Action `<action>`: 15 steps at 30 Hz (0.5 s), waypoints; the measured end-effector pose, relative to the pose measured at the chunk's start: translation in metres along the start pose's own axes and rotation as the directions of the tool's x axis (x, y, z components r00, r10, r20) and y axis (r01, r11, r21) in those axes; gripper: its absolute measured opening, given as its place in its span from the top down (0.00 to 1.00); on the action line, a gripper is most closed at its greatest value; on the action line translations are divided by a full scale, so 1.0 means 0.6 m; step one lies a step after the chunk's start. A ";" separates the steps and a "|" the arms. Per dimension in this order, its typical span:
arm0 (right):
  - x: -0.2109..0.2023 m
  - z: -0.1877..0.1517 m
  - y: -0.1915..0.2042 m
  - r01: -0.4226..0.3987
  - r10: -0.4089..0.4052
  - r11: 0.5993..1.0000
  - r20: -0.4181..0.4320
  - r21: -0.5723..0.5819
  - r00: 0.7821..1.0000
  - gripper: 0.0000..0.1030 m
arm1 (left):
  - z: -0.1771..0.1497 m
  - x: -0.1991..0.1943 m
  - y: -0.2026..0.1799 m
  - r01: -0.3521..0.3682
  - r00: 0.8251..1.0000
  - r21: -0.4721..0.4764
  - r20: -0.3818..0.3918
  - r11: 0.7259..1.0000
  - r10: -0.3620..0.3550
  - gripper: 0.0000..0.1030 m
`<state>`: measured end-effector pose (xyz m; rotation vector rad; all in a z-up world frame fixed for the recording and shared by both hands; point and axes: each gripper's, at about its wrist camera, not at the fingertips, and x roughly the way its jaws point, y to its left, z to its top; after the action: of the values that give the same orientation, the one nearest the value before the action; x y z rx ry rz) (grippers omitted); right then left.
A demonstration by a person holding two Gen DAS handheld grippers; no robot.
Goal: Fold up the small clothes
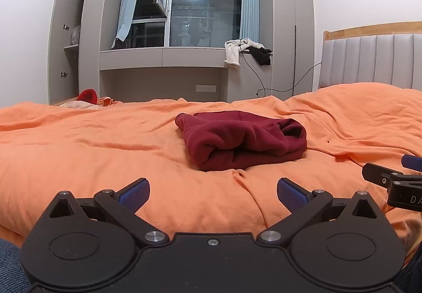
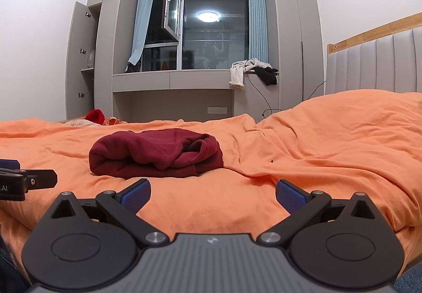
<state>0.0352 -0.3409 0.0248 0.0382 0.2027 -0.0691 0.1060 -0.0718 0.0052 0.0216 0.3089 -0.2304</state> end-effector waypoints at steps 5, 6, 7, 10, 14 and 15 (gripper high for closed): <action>0.000 -0.001 0.000 0.001 -0.001 1.000 0.001 -0.001 1.000 0.00 | -0.001 0.006 -0.001 0.004 1.000 0.005 -0.012 1.000 -0.004 0.00; 0.000 0.000 -0.001 0.001 -0.001 1.000 0.001 0.000 1.000 0.00 | -0.002 0.007 -0.002 -0.001 1.000 0.009 -0.016 1.000 0.001 0.00; -0.001 -0.001 -0.001 0.002 -0.002 1.000 0.004 0.002 1.000 0.00 | -0.002 0.008 -0.003 -0.008 1.000 0.014 -0.019 1.000 0.008 0.00; -0.002 0.000 -0.005 0.005 -0.005 1.000 0.011 0.009 1.000 0.00 | -0.004 0.009 -0.005 -0.021 0.999 0.026 -0.026 0.999 0.021 0.00; -0.001 0.001 -0.008 0.008 -0.008 1.000 0.009 0.013 1.000 0.00 | -0.005 0.010 -0.005 -0.024 0.999 0.027 -0.029 0.999 0.025 0.00; -0.002 0.001 -0.009 0.008 -0.008 1.000 0.009 0.014 1.000 0.00 | -0.005 0.010 -0.004 -0.025 0.999 0.027 -0.030 0.999 0.026 0.00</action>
<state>0.0340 -0.3460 0.0252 0.0506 0.1933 -0.0790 0.1098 -0.0755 0.0008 0.0556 0.3356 -0.2088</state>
